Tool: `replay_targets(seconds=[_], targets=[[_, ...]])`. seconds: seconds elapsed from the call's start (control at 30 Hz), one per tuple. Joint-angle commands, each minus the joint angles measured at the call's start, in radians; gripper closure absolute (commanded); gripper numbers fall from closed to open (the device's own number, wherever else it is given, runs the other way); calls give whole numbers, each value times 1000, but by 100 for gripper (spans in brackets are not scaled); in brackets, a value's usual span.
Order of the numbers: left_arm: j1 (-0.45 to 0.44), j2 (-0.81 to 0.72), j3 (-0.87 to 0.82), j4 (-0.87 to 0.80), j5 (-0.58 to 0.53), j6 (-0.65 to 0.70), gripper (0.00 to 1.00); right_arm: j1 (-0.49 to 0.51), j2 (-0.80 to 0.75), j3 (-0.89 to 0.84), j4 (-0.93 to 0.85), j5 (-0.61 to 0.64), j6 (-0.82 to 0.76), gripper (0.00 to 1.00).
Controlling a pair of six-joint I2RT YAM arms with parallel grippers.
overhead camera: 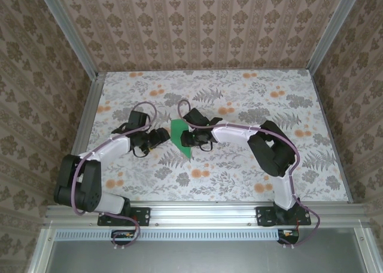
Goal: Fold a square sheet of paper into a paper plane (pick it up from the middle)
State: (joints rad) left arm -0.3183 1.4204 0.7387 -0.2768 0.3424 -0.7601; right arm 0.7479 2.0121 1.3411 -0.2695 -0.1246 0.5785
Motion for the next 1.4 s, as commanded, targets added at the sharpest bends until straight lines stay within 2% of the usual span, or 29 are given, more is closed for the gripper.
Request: replay_targets(seconds=[0.0,0.33,0.63,0.97,1.0,1.17,1.37], targets=[[-2,25,-19,93,94,-38,28,-15,15,-12,12,-38,5,69],[-60,155,22,216,169,-64,48,-52,33,-52,46,-87,46,77],[-94,256,70,279,204,-72,57,-73,43,-74,62,-114,62,78],[-97,278,79,306,197,-59,68,-100,36,-103,99,-153,71,79],[-98,281,76,311,197,-58,69,-103,33,-106,103,-154,70,78],[-106,299,88,307,187,-55,87,-120,0,-124,140,-182,10,72],[-133,291,139,187,105,-54,93,-124,-130,-179,196,-142,-151,54]])
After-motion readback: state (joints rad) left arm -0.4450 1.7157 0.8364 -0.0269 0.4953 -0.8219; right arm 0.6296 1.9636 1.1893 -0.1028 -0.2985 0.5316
